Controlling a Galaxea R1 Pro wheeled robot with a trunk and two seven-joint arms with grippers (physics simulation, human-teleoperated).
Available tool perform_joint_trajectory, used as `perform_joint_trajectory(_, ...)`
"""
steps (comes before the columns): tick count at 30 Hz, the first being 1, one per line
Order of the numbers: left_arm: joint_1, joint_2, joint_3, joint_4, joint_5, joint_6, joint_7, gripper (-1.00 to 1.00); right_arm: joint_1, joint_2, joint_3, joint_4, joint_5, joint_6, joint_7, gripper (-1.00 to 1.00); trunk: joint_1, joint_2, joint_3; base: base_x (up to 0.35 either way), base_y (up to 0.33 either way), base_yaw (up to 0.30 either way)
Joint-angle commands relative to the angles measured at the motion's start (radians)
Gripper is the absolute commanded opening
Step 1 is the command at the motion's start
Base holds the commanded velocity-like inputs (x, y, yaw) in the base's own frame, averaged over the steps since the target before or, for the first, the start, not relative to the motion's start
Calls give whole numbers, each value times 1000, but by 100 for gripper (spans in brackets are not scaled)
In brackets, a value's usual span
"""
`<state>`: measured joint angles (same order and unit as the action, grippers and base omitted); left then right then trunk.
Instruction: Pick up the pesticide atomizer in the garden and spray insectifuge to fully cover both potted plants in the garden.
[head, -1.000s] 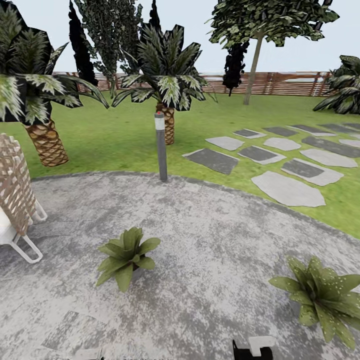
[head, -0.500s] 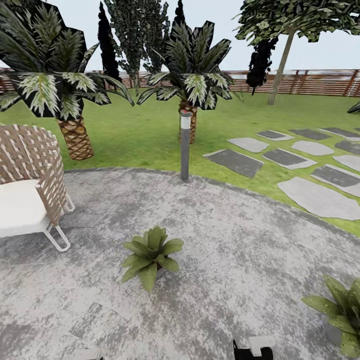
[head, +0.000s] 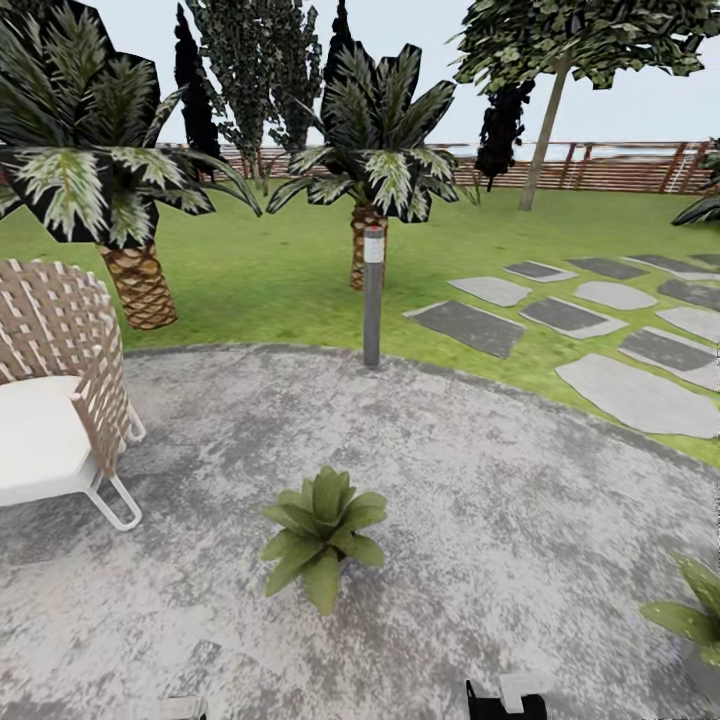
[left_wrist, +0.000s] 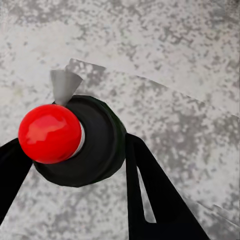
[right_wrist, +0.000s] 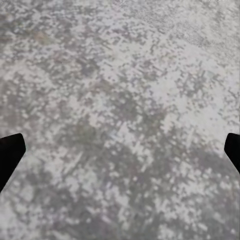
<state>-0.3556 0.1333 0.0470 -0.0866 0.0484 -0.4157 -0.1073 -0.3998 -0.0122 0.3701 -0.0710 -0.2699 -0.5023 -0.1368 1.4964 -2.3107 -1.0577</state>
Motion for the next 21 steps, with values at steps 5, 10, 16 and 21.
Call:
perform_joint_trajectory(5, 0, 0, 5, 1, 5, -2, -9, -100, -1, 0, 9, 0, -6, -2, -4, 100, 0, 0, 4, 133, 290, -222)
perform_joint_trajectory(10, 0, 0, 5, 1, 5, -2, -9, -100, -1, 0, 9, 0, -6, -2, -4, 100, 0, 0, 8, 104, 296, -222)
perform_joint_trajectory(16, 0, 0, 5, 1, 5, -2, -9, -100, -1, 0, 10, 0, -6, -2, -4, 100, 0, 0, 14, 91, 298, -222)
perform_joint_trajectory(21, 0, 0, 5, 1, 5, -2, -9, -100, -1, 0, 10, 0, -6, -2, -4, 100, 0, 0, 18, 90, 299, -222)
